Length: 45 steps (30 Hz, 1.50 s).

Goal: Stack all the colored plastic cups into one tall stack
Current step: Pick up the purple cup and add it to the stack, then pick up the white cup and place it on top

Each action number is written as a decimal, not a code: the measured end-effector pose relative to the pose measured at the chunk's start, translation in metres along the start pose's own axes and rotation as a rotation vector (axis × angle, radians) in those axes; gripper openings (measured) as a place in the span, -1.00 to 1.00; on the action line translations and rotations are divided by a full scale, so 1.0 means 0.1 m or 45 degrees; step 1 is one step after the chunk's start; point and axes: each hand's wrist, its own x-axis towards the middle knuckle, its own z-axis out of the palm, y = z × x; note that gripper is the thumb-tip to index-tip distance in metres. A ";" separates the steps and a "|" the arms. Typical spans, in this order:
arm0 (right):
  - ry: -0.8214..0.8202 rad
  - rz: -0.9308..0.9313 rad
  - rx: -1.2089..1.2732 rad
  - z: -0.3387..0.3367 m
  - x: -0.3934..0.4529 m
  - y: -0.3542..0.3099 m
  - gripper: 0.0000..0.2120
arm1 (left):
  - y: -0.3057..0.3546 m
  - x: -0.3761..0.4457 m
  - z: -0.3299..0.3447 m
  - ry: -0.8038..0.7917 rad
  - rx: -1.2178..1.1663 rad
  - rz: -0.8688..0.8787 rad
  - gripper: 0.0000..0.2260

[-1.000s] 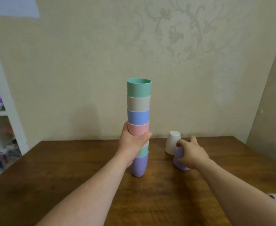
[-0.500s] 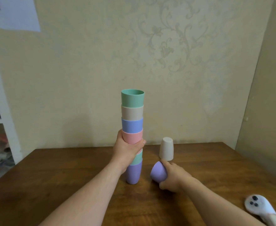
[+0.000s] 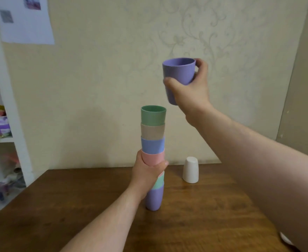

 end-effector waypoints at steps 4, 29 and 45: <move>-0.170 -0.007 -0.093 0.28 0.02 -0.01 -0.19 | -0.02 0.00 -0.01 0.035 -0.003 -0.005 -0.40; -0.255 0.401 -0.939 -0.54 -0.12 1.79 -0.36 | -0.15 0.17 0.15 0.106 -0.096 -0.022 -0.40; -0.823 0.504 -1.669 -0.82 -0.40 2.82 -0.47 | -0.23 0.33 0.24 0.057 -0.162 -0.001 -0.41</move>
